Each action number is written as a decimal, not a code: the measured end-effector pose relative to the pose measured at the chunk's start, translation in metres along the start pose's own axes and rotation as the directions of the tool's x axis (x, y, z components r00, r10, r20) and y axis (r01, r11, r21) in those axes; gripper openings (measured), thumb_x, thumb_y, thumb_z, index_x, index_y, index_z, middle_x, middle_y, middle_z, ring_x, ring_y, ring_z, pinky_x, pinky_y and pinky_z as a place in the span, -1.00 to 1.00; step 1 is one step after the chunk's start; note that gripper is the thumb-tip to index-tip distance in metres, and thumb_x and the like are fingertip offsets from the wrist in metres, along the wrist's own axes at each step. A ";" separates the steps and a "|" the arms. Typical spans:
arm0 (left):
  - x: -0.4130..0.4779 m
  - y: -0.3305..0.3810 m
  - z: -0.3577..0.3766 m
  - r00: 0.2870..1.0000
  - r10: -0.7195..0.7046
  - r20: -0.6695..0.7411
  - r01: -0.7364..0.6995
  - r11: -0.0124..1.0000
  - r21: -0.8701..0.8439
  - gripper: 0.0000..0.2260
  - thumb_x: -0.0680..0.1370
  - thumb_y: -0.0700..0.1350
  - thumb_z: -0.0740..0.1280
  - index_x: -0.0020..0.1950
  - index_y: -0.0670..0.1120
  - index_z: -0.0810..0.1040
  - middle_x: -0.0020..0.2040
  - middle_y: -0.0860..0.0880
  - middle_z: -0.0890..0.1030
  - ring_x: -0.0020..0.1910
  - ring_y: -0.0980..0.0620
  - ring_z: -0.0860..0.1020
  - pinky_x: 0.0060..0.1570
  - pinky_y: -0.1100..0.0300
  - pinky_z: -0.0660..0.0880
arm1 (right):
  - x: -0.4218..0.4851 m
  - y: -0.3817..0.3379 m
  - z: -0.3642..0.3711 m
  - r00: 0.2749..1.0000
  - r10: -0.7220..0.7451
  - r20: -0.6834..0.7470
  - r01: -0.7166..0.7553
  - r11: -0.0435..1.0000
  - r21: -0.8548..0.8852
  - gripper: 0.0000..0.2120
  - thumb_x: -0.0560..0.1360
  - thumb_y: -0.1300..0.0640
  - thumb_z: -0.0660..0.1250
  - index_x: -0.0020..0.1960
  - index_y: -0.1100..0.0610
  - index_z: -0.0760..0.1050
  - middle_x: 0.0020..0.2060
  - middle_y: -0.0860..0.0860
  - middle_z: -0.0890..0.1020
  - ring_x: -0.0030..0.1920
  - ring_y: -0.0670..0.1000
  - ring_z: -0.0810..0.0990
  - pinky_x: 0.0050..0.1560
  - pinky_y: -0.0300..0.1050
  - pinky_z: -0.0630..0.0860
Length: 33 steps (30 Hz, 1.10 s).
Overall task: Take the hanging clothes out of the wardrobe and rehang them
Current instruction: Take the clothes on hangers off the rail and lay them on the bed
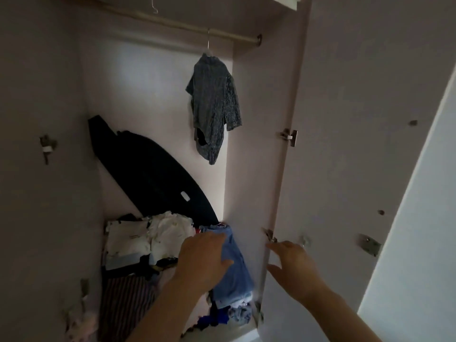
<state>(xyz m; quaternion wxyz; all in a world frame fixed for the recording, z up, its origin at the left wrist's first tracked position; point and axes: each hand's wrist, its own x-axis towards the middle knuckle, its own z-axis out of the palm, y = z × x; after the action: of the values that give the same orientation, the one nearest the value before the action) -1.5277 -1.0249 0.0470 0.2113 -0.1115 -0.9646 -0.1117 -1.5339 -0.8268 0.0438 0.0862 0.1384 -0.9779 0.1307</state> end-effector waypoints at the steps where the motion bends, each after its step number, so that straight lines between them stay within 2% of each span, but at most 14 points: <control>1: 0.015 -0.008 0.006 0.999 0.008 -0.046 -0.008 1.000 0.014 -0.68 0.36 0.11 0.47 0.02 -0.01 0.59 -0.07 0.06 0.61 -0.11 0.11 0.60 -0.12 0.29 0.46 | 0.021 0.002 0.000 1.000 -0.025 -0.009 0.025 1.000 -0.006 -0.54 0.56 0.01 0.21 0.44 -0.04 0.23 0.36 -0.05 0.38 0.34 -0.06 0.33 0.30 -0.28 0.23; 2: 0.031 -0.013 0.008 0.999 -0.007 -0.042 0.007 1.000 0.000 -0.64 0.38 0.10 0.45 0.10 -0.03 0.58 -0.02 0.03 0.61 -0.05 0.06 0.60 -0.07 0.25 0.48 | 0.043 0.005 0.001 0.999 -0.049 -0.018 0.049 0.999 -0.004 -0.54 0.57 0.01 0.20 0.44 -0.04 0.23 0.35 -0.05 0.38 0.33 -0.06 0.34 0.29 -0.28 0.24; 4: 0.061 -0.025 0.016 0.999 -0.041 0.002 0.041 0.999 0.013 -0.55 0.53 0.10 0.27 0.39 0.01 0.35 0.25 0.01 0.48 0.22 0.03 0.45 0.19 0.20 0.34 | 0.084 0.010 0.001 0.996 -0.090 -0.029 0.090 0.996 0.013 -0.55 0.57 0.02 0.19 0.44 -0.04 0.22 0.34 -0.04 0.38 0.32 -0.05 0.34 0.26 -0.30 0.25; 6: 0.094 -0.037 0.021 0.995 -0.096 0.019 0.096 0.995 0.022 -0.51 0.58 0.12 0.17 0.48 0.04 0.19 0.35 0.03 0.38 0.29 0.06 0.36 0.24 0.21 0.26 | 0.126 0.014 0.001 0.988 -0.148 -0.054 0.149 0.988 0.026 -0.57 0.58 0.04 0.18 0.44 -0.03 0.24 0.33 -0.03 0.40 0.30 -0.05 0.35 0.24 -0.33 0.25; 9: 0.144 -0.050 0.023 0.992 -0.118 -0.034 0.120 0.991 0.064 -0.48 0.57 0.16 0.16 0.49 0.04 0.16 0.36 0.04 0.37 0.30 0.07 0.35 0.25 0.22 0.27 | 0.187 0.017 -0.005 0.969 -0.236 -0.070 0.239 0.970 0.050 -0.55 0.59 0.02 0.17 0.46 -0.02 0.19 0.35 -0.03 0.38 0.31 -0.07 0.34 0.24 -0.38 0.21; 12: 0.186 -0.065 0.023 0.985 -0.152 -0.084 0.158 0.985 0.071 -0.47 0.57 0.16 0.18 0.50 0.05 0.15 0.38 0.04 0.35 0.32 0.07 0.34 0.28 0.20 0.27 | 0.244 0.016 -0.012 0.951 -0.295 -0.097 0.301 0.952 0.056 -0.51 0.58 0.00 0.20 0.47 -0.01 0.18 0.36 -0.01 0.38 0.33 -0.04 0.33 0.27 -0.33 0.20; 18: 0.263 -0.099 0.011 0.971 -0.191 -0.140 0.190 0.982 -0.022 -0.45 0.55 0.16 0.22 0.49 0.06 0.16 0.38 0.00 0.35 0.33 0.04 0.33 0.30 0.16 0.29 | 0.343 -0.002 -0.025 0.886 -0.395 -0.242 0.431 0.895 0.118 -0.57 0.52 0.13 0.31 0.37 0.08 0.37 0.24 0.07 0.48 0.24 0.06 0.42 0.21 -0.25 0.29; 22: 0.321 -0.129 -0.009 0.953 -0.170 -0.250 0.158 0.985 -0.066 -0.46 0.56 0.14 0.21 0.49 0.08 0.14 0.39 0.02 0.34 0.33 0.05 0.31 0.28 0.22 0.28 | 0.408 -0.030 -0.044 0.775 -0.451 -0.442 0.549 0.827 0.121 -0.61 0.43 0.28 0.38 0.25 0.19 0.50 0.11 0.15 0.57 0.11 0.17 0.53 0.09 -0.16 0.38; 27: 0.390 -0.173 -0.040 0.916 -0.143 -0.374 0.112 0.988 -0.103 -0.48 0.57 0.11 0.21 0.49 0.09 0.14 0.41 0.03 0.32 0.34 0.06 0.29 0.29 0.20 0.23 | 0.481 -0.080 -0.093 0.602 -0.526 -0.600 0.642 0.766 -0.027 -0.60 0.45 0.28 0.35 0.28 0.20 0.47 0.15 0.18 0.54 0.14 0.21 0.50 0.14 -0.01 0.45; 33: 0.459 -0.219 -0.068 0.864 -0.090 -0.495 0.069 0.996 -0.061 -0.50 0.57 0.10 0.20 0.48 0.10 0.16 0.40 0.05 0.32 0.34 0.07 0.28 0.25 0.23 0.25 | 0.567 -0.120 -0.144 0.538 -0.527 -0.658 0.565 0.805 -0.182 -0.55 0.52 0.27 0.23 0.40 0.13 0.34 0.30 0.10 0.41 0.29 0.14 0.33 0.22 -0.05 0.35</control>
<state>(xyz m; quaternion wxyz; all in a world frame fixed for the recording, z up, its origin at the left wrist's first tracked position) -1.9657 -1.1742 0.2688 0.4452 -0.0437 -0.8790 -0.1652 -2.0165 -1.0387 0.3246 0.4707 0.3803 -0.7791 0.1641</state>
